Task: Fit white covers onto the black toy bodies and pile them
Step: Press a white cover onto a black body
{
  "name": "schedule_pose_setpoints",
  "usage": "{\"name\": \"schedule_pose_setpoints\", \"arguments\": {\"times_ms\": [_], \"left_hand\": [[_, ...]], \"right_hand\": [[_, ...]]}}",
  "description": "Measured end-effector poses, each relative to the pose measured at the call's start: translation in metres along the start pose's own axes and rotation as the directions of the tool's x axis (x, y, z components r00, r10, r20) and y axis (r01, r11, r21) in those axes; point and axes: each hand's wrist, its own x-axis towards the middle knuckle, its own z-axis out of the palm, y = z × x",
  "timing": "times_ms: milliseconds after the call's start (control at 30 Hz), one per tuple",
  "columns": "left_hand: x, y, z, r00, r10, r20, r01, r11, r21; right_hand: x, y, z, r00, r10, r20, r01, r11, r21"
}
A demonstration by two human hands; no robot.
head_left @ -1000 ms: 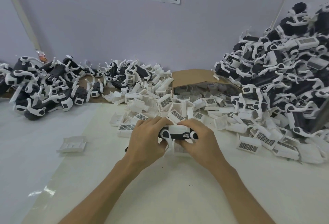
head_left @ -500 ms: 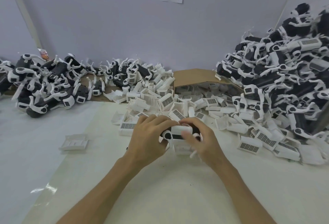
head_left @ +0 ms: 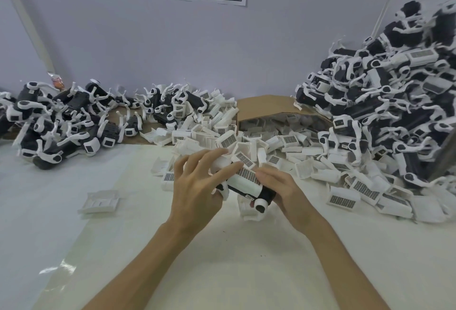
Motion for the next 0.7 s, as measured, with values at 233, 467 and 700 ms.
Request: {"name": "schedule_pose_setpoints", "arguments": {"times_ms": [233,467,700], "left_hand": [[0.004,0.003,0.002,0.954,-0.291,0.072,0.298,0.945,-0.132],[0.003,0.000,0.005,0.979,-0.062,0.196,0.079,0.994,-0.080],[0.001,-0.005,0.006,0.953,-0.062,0.297,0.074,0.997,-0.029]], "right_hand": [[0.000,0.006,0.005,0.914,-0.313,-0.259,0.188,0.891,-0.413],[0.004,0.021,0.009,0.775,-0.632,-0.015,0.311,0.401,-0.861],[0.002,0.018,0.014,0.793,-0.608,0.042,0.351,0.400,-0.847]]}}
